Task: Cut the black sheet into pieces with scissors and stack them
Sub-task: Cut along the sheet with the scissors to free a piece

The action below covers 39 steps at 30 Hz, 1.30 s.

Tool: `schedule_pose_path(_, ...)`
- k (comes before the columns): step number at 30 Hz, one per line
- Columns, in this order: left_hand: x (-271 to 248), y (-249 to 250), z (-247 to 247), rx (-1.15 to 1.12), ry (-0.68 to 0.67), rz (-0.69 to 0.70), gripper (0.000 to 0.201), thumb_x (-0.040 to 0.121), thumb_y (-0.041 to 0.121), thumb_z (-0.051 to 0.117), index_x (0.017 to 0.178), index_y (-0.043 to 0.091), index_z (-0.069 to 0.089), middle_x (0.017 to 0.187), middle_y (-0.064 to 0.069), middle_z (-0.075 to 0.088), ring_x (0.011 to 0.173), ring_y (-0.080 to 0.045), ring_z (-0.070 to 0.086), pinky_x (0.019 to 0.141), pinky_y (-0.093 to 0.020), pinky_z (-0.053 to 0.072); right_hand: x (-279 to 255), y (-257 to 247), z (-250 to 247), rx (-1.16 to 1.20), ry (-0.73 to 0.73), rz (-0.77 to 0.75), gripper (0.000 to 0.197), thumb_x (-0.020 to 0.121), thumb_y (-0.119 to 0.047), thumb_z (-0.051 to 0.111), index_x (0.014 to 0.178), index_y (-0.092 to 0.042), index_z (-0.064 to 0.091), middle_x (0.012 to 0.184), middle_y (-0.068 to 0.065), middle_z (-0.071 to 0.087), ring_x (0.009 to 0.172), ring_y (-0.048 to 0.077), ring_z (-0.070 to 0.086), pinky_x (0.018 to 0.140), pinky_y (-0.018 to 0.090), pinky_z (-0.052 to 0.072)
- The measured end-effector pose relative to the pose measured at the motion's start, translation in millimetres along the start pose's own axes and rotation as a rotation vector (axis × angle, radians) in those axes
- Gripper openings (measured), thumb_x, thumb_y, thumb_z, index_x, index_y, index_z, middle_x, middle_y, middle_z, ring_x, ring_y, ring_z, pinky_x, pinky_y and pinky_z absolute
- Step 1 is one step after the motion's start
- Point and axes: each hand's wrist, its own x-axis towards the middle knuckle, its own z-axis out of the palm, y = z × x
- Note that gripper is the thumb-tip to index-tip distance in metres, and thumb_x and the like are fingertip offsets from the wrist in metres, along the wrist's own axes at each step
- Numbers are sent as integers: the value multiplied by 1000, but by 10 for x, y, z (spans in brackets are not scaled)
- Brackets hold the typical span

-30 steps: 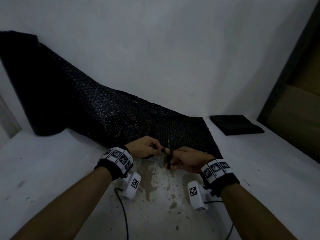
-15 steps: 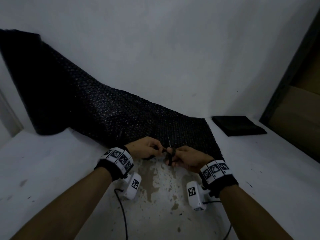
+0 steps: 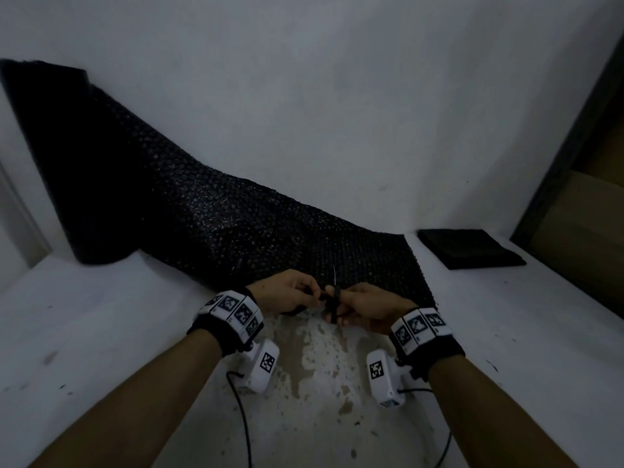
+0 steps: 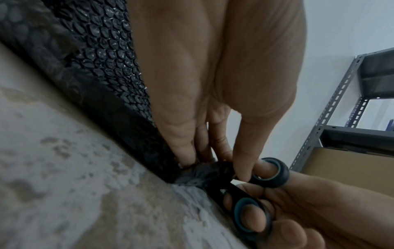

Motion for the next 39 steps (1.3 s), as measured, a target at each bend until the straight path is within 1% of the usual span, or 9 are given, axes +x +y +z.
schedule_pose_path(4, 3, -13, 6, -28, -7, -4, 9, 94, 5, 66, 85, 8, 64, 63, 0, 48, 52, -10, 39, 49, -23, 33, 39, 23, -36, 2, -1, -4, 40, 100, -31, 58, 108, 5, 71, 89, 21, 72, 75, 22, 63, 71, 29, 57)
schedule_pose_path(9, 1, -21, -6, -54, -20, -19, 9, 94, 5, 65, 85, 9, 63, 68, -6, 44, 51, -11, 36, 49, -24, 31, 89, 113, -62, -24, 25, -61, 46, 101, -31, 57, 107, 13, 69, 88, 20, 70, 59, 14, 58, 61, 23, 52)
schedule_pose_path(13, 8, -13, 3, -71, -17, -20, 12, 93, 2, 65, 83, 8, 61, 66, -3, 46, 49, -8, 39, 48, -21, 33, 111, 68, -99, -53, 5, -38, 52, 95, -43, 62, 107, 6, 73, 91, 18, 74, 70, 15, 62, 75, 27, 57)
schedule_pose_path(17, 5, 2, 9, -65, -21, -21, 12, 92, 2, 66, 83, 8, 60, 64, -2, 46, 49, -7, 39, 46, -19, 34, 136, 34, -108, -59, -24, -22, 46, 95, -43, 61, 104, 1, 75, 88, 14, 74, 76, 17, 62, 88, 33, 53)
schedule_pose_path(23, -1, 19, -9, -53, -32, -30, 12, 93, 4, 65, 83, 8, 60, 62, -1, 46, 46, -7, 39, 46, -19, 34, 161, 7, -133, -107, -28, -14, 45, 91, -47, 64, 99, -5, 77, 89, 14, 75, 70, 16, 61, 85, 34, 53)
schedule_pose_path(28, -9, 35, -12, -69, -41, -44, 11, 95, 4, 63, 86, 7, 58, 63, -1, 45, 45, -7, 38, 46, -19, 34, 234, 5, -196, -207, -24, 31, 67, 71, -62, 71, 103, -4, 77, 96, 15, 76, 80, 22, 64, 93, 39, 55)
schedule_pose_path(31, 10, 25, -12, -70, -37, -55, 10, 94, 3, 63, 87, 6, 58, 63, -1, 45, 44, -5, 39, 45, -19, 34, 276, -13, -236, -233, -10, 57, 59, 80, -56, 72, 103, -2, 76, 96, 15, 77, 85, 24, 65, 95, 42, 56)
schedule_pose_path(33, 8, 21, -11, -83, -41, -53, 10, 94, 2, 63, 87, 6, 57, 63, -1, 45, 43, -5, 39, 44, -18, 34, 310, -13, -254, -244, -11, 71, 64, 78, -58, 73, 104, 0, 75, 96, 17, 76, 85, 25, 66, 94, 42, 57)
schedule_pose_path(39, 13, -22, -39, -103, -68, -42, 11, 94, 2, 63, 86, 5, 57, 68, -5, 45, 48, -9, 39, 46, -20, 34, 335, -36, -244, -220, 11, 62, 59, 88, -51, 68, 106, 5, 72, 100, 23, 74, 73, 22, 64, 81, 36, 58)
